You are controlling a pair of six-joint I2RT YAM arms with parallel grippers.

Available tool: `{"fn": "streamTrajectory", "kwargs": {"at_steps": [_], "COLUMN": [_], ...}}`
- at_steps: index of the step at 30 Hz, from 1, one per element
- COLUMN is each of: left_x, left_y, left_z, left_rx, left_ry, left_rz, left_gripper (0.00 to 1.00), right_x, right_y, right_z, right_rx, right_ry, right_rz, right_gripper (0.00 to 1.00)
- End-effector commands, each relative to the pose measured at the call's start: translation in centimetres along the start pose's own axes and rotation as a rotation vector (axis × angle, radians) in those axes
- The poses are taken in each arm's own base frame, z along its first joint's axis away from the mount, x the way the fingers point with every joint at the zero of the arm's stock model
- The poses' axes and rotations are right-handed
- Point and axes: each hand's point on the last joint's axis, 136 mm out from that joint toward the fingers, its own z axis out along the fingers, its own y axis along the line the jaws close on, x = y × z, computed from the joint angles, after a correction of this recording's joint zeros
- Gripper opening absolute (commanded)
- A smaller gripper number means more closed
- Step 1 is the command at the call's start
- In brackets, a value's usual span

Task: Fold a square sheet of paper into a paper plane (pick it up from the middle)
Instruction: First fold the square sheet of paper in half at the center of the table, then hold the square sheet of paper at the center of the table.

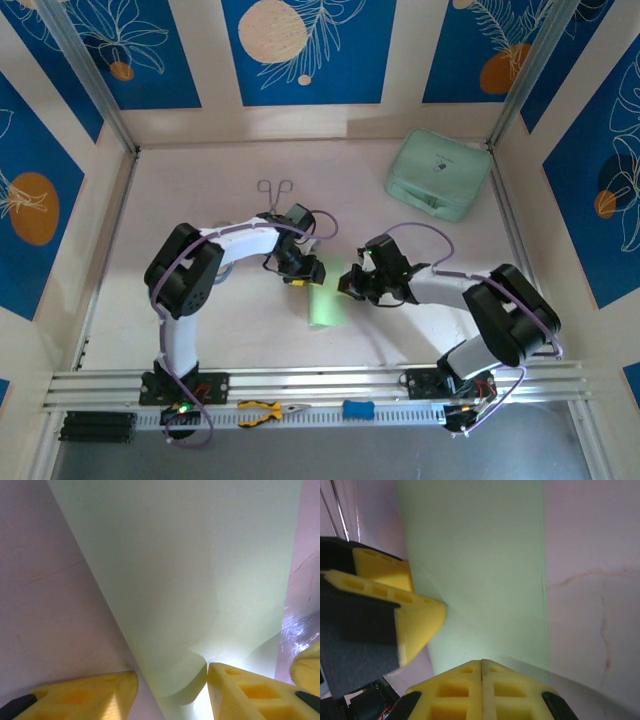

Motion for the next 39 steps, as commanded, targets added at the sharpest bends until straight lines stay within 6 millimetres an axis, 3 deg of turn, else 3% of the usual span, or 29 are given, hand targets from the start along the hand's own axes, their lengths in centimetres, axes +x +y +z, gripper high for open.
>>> {"fn": "streamTrajectory", "kwargs": {"at_steps": [1,5,12,16,19,23,28,32,39], "left_x": [2.2,2.2,2.2,1.8,0.8,-0.7,-1.8,-1.9,-1.8], "left_y": [6.1,6.0,5.9,5.3,3.9,1.9,-0.7,-2.9,-5.7], "left_z": [2.7,2.8,2.9,2.5,0.6,-3.5,-7.6,-8.4,-6.7], "left_rx": [-0.216,-0.214,-0.205,-0.177,-0.142,-0.086,0.101,0.262,0.498], "left_ry": [0.081,0.083,0.08,0.057,-0.013,-0.163,-0.342,-0.395,-0.338], "left_rz": [-0.063,-0.064,-0.066,-0.067,-0.055,-0.042,-0.036,0.001,0.012], "left_gripper": [0.5,0.5,0.5,0.5,0.53,0.59,0.62,0.45,0.12], "right_x": [-0.6,-0.7,0.8,1.7,1.9,1.6,0.9,0.5,0.3], "right_y": [0.6,-0.3,-5.3,-6.8,-7.5,-7.5,-7.5,-7.4,-7.3], "right_z": [0.7,1.6,2.6,3.2,3.2,3.0,2.6,2.4,2.3], "right_rx": [0.011,0.069,0.202,0.2,0.206,0.182,0.155,0.158,0.168], "right_ry": [0.007,0.02,0.043,0.068,0.082,0.098,0.104,0.107,0.108], "right_rz": [-0.029,-0.023,0.031,0.044,0.03,0.001,-0.005,-0.01,-0.009], "right_gripper": [0.0,0.0,0.0,0.0,0.0,0.0,0.0,0.0,0.0]}}
